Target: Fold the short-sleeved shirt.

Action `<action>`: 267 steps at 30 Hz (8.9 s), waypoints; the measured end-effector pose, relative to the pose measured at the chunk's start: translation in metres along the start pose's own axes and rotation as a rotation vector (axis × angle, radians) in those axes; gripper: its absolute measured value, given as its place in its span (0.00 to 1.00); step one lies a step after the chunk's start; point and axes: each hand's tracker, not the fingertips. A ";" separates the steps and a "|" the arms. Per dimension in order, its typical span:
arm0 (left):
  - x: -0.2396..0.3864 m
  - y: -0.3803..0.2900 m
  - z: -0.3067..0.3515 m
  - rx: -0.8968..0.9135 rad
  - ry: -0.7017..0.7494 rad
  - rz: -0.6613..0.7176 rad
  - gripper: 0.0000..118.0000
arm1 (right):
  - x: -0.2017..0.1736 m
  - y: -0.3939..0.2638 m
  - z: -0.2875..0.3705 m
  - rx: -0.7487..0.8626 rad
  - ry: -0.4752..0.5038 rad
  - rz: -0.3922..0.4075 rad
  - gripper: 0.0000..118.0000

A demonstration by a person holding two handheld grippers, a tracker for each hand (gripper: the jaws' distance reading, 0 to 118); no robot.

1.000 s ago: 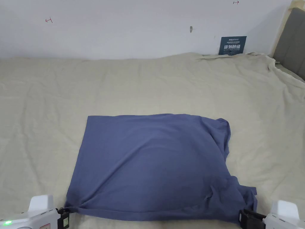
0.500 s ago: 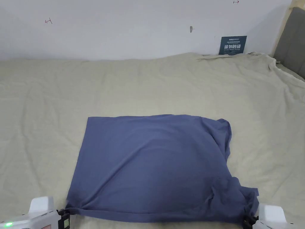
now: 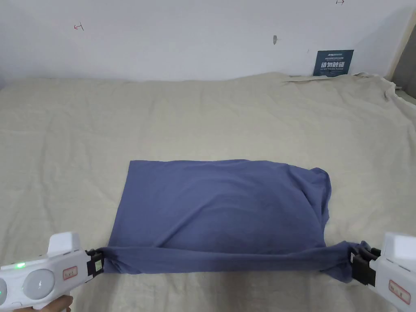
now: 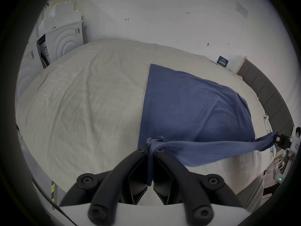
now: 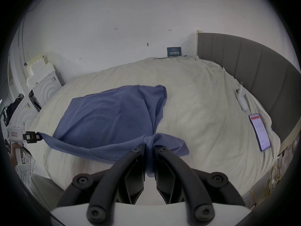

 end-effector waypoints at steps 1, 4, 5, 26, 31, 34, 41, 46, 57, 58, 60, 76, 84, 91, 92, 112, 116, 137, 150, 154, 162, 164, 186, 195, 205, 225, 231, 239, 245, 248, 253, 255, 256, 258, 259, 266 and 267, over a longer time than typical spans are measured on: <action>0.002 0.007 -0.003 0.005 0.002 -0.006 0.02 | 0.000 0.007 -0.006 0.000 -0.004 0.006 0.07; 0.009 0.029 -0.022 0.000 0.020 -0.033 0.02 | 0.005 0.025 -0.034 -0.006 -0.014 0.017 0.07; 0.011 0.036 -0.030 -0.006 0.027 -0.045 0.02 | 0.007 0.031 -0.045 -0.019 -0.017 0.015 0.07; 0.032 0.065 -0.127 -0.157 0.154 -0.164 0.46 | -0.006 0.043 -0.152 -0.224 -0.109 0.029 0.19; 0.021 0.073 -0.107 -0.130 0.140 -0.072 0.90 | -0.009 0.055 -0.119 -0.144 -0.109 0.034 0.78; 0.021 0.075 -0.081 -0.064 0.100 -0.066 0.90 | -0.013 0.061 -0.087 -0.067 -0.085 0.026 0.78; 0.026 0.064 -0.020 0.060 0.077 -0.121 0.90 | -0.018 0.060 -0.014 0.076 -0.051 0.019 0.78; 0.030 0.042 0.016 0.123 0.064 -0.156 0.75 | -0.017 0.045 0.025 0.169 -0.050 -0.001 0.77; 0.037 -0.005 0.049 0.174 0.019 -0.194 0.00 | -0.032 0.007 0.062 0.228 -0.074 0.079 0.00; 0.036 -0.007 0.047 0.161 0.016 -0.193 0.00 | -0.032 0.005 0.063 0.231 -0.079 0.087 0.00; 0.035 -0.009 0.043 0.144 0.021 -0.194 0.00 | -0.032 0.004 0.063 0.229 -0.084 0.100 0.00; 0.020 0.041 -0.058 -0.154 0.046 -0.082 0.76 | -0.022 0.011 0.041 0.189 -0.061 0.060 0.00; 0.021 0.031 -0.103 -0.257 0.113 -0.104 0.42 | -0.015 0.010 0.029 0.148 -0.072 0.046 0.00; 0.030 0.027 -0.092 -0.244 0.065 -0.158 0.03 | -0.001 -0.001 0.002 0.058 -0.085 0.012 0.00; 0.031 0.028 -0.088 -0.234 0.063 -0.159 0.03 | 0.001 -0.003 -0.004 0.039 -0.088 0.003 0.01; 0.018 0.039 -0.061 -0.154 -0.012 -0.125 0.03 | -0.002 -0.021 -0.103 -0.202 -0.019 -0.055 0.04; 0.014 0.037 -0.058 -0.147 -0.007 -0.116 0.03 | -0.007 -0.017 -0.080 -0.150 -0.026 -0.024 0.04; -0.033 -0.052 0.010 -0.184 -0.023 -0.025 0.03 | 0.034 -0.082 0.031 -0.132 -0.038 -0.082 0.04; -0.032 -0.072 -0.003 -0.217 0.009 0.013 0.32 | 0.040 -0.102 0.008 -0.230 -0.070 -0.112 0.21; -0.024 -0.067 0.007 -0.206 0.046 -0.016 0.86 | 0.035 -0.089 0.022 -0.197 -0.104 -0.082 0.70; -0.002 -0.027 0.060 0.019 0.011 -0.016 0.87 | 0.013 -0.032 0.070 0.040 -0.048 -0.044 0.76; 0.004 -0.016 0.073 0.076 0.001 -0.018 0.88 | 0.006 -0.018 0.079 0.093 -0.044 -0.029 0.76; 0.044 0.081 0.025 0.246 -0.039 -0.082 0.00 | -0.032 0.060 0.046 0.299 -0.041 0.054 0.00; 0.036 0.152 -0.076 0.076 -0.012 -0.114 0.00 | -0.029 0.084 0.003 0.260 -0.056 0.060 0.00; 0.023 0.184 -0.179 -0.139 0.078 -0.127 0.73 | -0.021 0.090 -0.044 0.180 -0.066 0.039 0.00; 0.042 0.169 -0.177 -0.125 -0.005 -0.183 0.00 | 0.010 0.116 -0.105 0.065 -0.070 0.007 0.01; 0.048 0.165 -0.134 -0.063 -0.053 -0.213 0.00 | 0.021 0.129 -0.162 -0.071 -0.052 0.017 0.67; 0.044 0.164 -0.124 -0.054 -0.061 -0.216 0.00 | 0.016 0.132 -0.227 -0.206 -0.051 0.042 0.81; 0.036 0.165 -0.127 -0.055 -0.065 -0.215 0.00 | 0.013 0.126 -0.248 -0.232 -0.072 0.066 0.14; 0.036 0.163 -0.127 -0.057 -0.063 -0.209 0.00 | 0.013 0.122 -0.247 -0.254 -0.019 0.032 0.02; 0.034 0.159 -0.122 -0.048 -0.051 -0.200 0.00 | 0.012 0.125 -0.216 -0.179 -0.043 0.048 0.02; 0.032 0.159 -0.118 -0.039 -0.041 -0.192 0.00 | 0.015 0.129 -0.198 -0.139 -0.011 0.037 0.02; 0.030 0.158 -0.115 -0.034 -0.042 -0.183 0.00 | 0.015 0.131 -0.186 -0.122 -0.004 0.040 0.02; 0.028 0.158 -0.108 -0.020 -0.041 -0.159 0.00 | 0.015 0.134 -0.164 -0.078 0.016 0.041 0.02; 0.026 0.157 -0.105 -0.014 -0.040 -0.150 0.00 | 0.016 0.135 -0.151 -0.059 0.028 0.036 0.02; 0.018 0.145 -0.068 0.016 -0.028 -0.132 0.00 | 0.023 0.127 -0.062 0.054 0.082 0.034 0.02; 0.015 0.142 -0.063 0.020 -0.027 -0.127 0.00 | 0.025 0.124 -0.052 0.066 0.089 0.029 0.02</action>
